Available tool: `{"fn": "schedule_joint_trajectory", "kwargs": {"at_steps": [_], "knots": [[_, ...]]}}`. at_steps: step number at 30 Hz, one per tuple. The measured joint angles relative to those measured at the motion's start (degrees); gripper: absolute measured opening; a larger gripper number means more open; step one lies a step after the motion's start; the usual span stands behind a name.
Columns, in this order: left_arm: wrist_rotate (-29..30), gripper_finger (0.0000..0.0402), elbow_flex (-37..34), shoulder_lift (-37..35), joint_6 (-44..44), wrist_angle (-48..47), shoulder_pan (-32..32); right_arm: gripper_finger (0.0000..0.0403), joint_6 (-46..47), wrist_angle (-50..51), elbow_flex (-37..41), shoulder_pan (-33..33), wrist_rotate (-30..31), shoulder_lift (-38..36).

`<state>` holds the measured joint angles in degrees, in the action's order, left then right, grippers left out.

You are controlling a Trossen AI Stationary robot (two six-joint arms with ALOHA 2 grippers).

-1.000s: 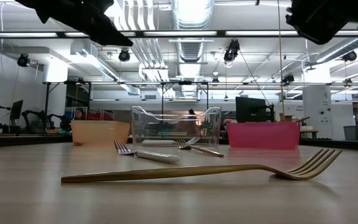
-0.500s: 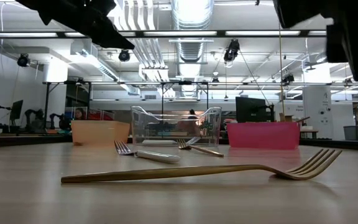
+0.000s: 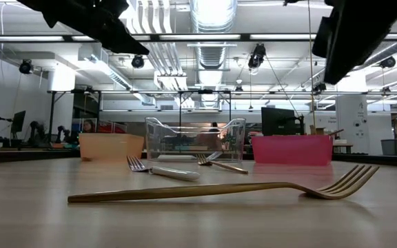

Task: Sort silverware by color (type)
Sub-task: Put the gold fork into the red bin

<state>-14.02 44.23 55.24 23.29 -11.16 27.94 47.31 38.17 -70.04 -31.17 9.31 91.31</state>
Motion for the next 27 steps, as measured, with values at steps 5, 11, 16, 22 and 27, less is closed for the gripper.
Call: {"fn": "schedule_joint_trajectory", "kwargs": {"at_steps": [5, 11, 16, 22, 27], "knots": [[0.00, 0.0021, 0.00, 0.00, 0.00, -0.01, 0.00, 0.0138, -2.22, -1.88, 0.00, 0.82, 1.57, 0.00], [0.00, 0.0021, 0.00, 0.00, -0.02, -0.04, 0.00, 0.0235, -12.14, -6.34, -0.02, 1.83, 1.45, 1.57], [0.00, 0.0021, 0.00, 0.00, -0.02, -0.05, 0.00, 0.0263, -17.98, -9.70, -0.02, 1.91, 0.72, 5.18], [0.00, 0.0021, 0.00, 0.00, -0.02, -0.04, 0.00, 0.0257, -23.05, -13.22, -0.04, 1.96, 0.60, 8.52], [0.00, 0.0021, 0.00, 0.00, -0.02, -0.04, 0.00, 0.0246, -27.62, -13.53, -0.04, 1.94, -0.78, 11.62]]}}
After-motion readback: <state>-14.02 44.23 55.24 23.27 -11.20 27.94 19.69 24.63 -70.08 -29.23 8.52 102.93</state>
